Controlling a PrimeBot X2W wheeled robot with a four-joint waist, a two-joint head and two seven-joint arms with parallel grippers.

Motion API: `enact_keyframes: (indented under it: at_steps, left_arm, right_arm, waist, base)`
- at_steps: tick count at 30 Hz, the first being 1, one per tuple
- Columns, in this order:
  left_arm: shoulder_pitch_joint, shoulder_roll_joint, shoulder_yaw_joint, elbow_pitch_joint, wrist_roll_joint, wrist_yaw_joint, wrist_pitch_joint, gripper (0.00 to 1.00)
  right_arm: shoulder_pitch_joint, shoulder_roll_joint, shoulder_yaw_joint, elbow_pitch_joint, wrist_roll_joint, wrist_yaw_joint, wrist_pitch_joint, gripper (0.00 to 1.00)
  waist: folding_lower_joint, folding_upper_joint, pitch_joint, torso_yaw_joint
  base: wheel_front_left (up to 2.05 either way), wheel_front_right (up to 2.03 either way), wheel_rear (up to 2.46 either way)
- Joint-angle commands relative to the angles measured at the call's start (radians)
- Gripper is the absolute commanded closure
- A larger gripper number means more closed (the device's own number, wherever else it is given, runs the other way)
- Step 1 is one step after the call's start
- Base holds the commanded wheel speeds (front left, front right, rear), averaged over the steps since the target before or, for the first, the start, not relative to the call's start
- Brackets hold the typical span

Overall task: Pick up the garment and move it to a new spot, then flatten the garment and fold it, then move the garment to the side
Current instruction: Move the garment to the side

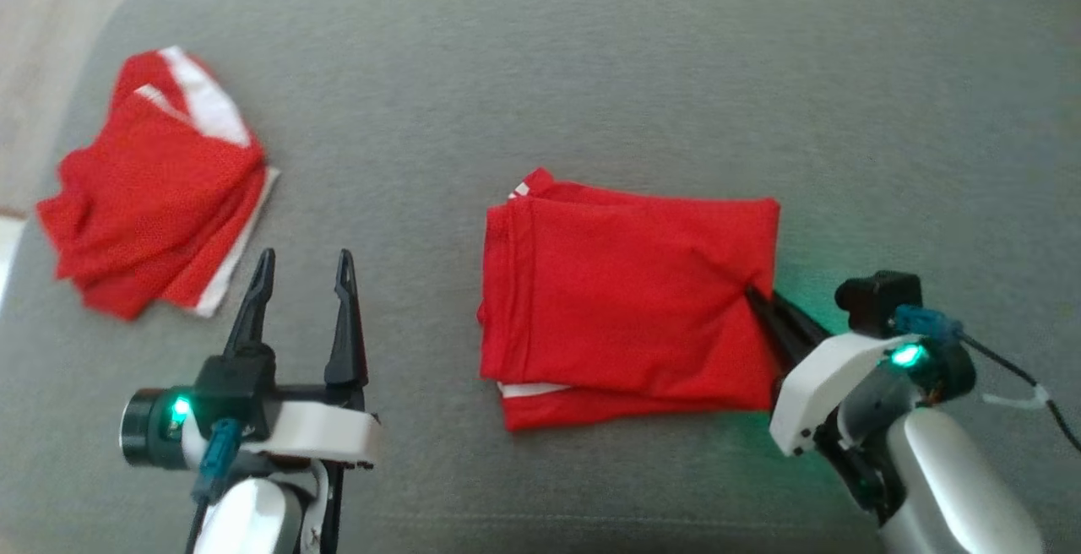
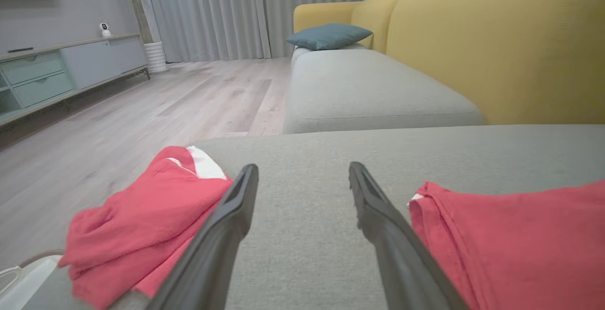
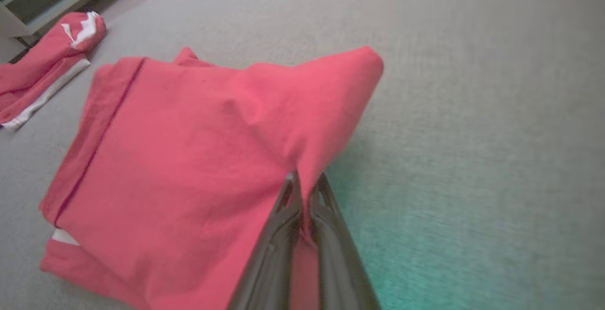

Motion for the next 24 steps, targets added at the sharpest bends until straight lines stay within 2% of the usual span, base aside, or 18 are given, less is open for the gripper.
enact_keyframes:
  at_steps: [1,7,12,18,24]
  left_arm:
    - [-0.031,0.006,0.047,-0.040,0.009,0.002,-0.012,0.00]
    - [-0.032,0.000,0.050,-0.044,0.012,-0.008,-0.012,0.00]
    - [-0.059,0.001,0.040,-0.042,0.026,-0.026,-0.012,0.00]
    - [-0.104,0.000,0.012,-0.043,0.048,-0.049,-0.012,0.00]
    - [-0.163,0.002,-0.031,-0.057,0.077,-0.081,-0.012,0.00]
  right_arm:
    - [-0.018,-0.026,0.018,-0.051,-0.011,0.003,-0.019,1.00]
    - [-0.019,-0.063,0.008,-0.118,-0.004,0.003,-0.028,1.00]
    - [-0.074,-0.098,-0.001,-0.113,0.015,0.003,-0.021,1.00]
    - [-0.175,-0.181,-0.059,-0.036,0.020,0.003,-0.048,1.00]
    - [-0.282,-0.259,-0.146,0.051,0.013,0.003,-0.097,1.00]
  waist:
    - [0.0000,0.0000,-0.004,-0.058]
    - [0.0000,0.0000,0.001,-0.190]
    - [0.0000,0.0000,0.029,-0.282]
    - [0.0000,0.0000,0.085,-0.342]
    - [0.0000,0.0000,0.160,-0.374]
  base:
    - [0.00,0.00,0.00]
    - [0.00,0.00,0.00]
    - [0.00,0.00,0.00]
    - [0.00,0.00,0.00]
    - [0.00,0.00,0.00]
